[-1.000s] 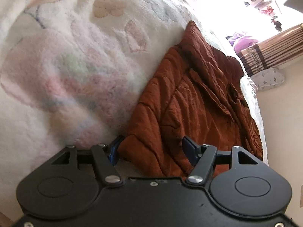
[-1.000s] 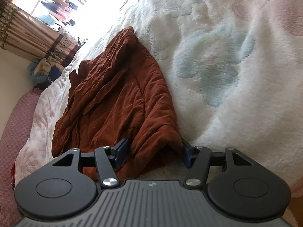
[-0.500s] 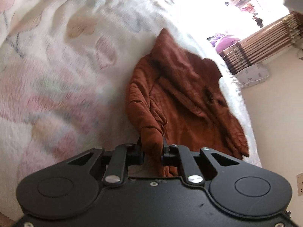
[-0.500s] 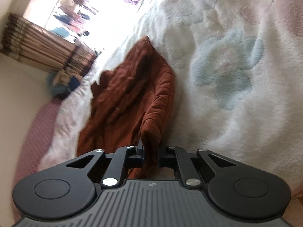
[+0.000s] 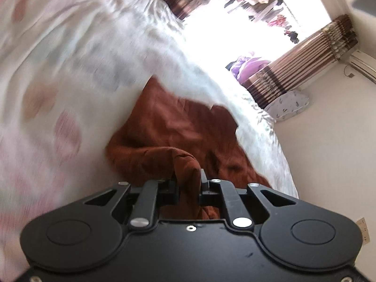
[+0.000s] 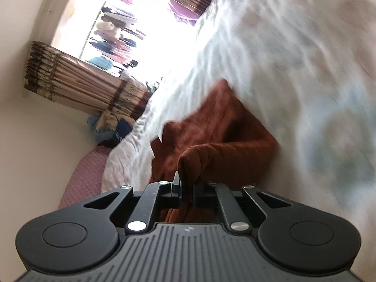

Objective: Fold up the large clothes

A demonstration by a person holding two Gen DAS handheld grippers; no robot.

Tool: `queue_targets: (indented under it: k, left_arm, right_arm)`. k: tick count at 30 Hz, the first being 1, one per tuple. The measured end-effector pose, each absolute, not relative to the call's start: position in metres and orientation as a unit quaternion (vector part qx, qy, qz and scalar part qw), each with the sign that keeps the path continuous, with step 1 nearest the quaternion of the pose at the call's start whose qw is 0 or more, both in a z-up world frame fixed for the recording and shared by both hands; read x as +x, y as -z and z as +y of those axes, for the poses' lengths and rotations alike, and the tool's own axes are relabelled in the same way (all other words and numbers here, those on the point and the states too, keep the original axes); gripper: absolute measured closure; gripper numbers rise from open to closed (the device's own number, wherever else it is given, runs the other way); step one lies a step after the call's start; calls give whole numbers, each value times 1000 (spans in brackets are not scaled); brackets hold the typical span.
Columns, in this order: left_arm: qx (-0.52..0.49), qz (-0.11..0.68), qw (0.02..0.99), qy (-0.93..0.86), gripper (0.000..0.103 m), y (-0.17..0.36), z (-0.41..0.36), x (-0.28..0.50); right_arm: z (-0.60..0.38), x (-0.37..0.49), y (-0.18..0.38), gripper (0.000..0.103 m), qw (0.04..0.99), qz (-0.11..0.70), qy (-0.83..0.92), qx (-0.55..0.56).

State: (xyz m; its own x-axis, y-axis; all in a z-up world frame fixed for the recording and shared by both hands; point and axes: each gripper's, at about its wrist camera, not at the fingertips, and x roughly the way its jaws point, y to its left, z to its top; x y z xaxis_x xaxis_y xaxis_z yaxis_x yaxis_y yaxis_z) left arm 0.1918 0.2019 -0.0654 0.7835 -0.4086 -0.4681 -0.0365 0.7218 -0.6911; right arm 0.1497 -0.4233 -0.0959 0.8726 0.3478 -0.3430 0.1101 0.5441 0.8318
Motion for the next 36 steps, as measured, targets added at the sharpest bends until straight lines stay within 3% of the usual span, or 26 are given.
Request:
queue_targets:
  k: [9, 16, 18, 20, 23, 27, 29, 31, 32, 34, 36]
  left_arm:
    - [-344, 285, 892, 71, 92, 48, 207, 314]
    - [-346, 332, 877, 22, 92, 106, 200, 413]
    - [-340, 351, 872, 11, 90, 126, 195, 431]
    - [-337, 371, 865, 5, 81, 146, 194, 445]
    - [-346, 371, 862, 13, 79, 162, 200, 458]
    - [-373, 372, 849, 30, 76, 159, 214, 466]
    - [-377, 367, 850, 35, 68, 147, 222, 463]
    - [-355, 349, 867, 30, 53, 124, 228, 452]
    - [-341, 334, 878, 21, 51, 112, 231, 443]
    - [-322, 307, 895, 11, 50, 90, 239, 424]
    - [-322, 305, 896, 24, 49, 76, 246, 402]
  right_arm:
    - [-438, 291, 59, 95, 868, 216, -51, 445]
    - [-441, 382, 103, 95, 866, 258, 11, 428]
    - [-441, 400, 126, 95, 863, 281, 35, 419]
    - [-441, 408, 146, 95, 856, 291, 49, 424]
    - [-441, 410, 168, 96, 853, 286, 54, 433]
    - [-445, 408, 173, 95, 845, 293, 39, 445]
    - [-450, 404, 162, 92, 841, 295, 26, 452]
    - [-455, 394, 147, 71, 843, 277, 19, 460]
    - [-456, 383, 137, 66, 848, 263, 24, 460]
    - [-460, 361, 119, 45, 862, 235, 40, 448]
    - [-463, 337, 107, 43, 870, 227, 40, 436]
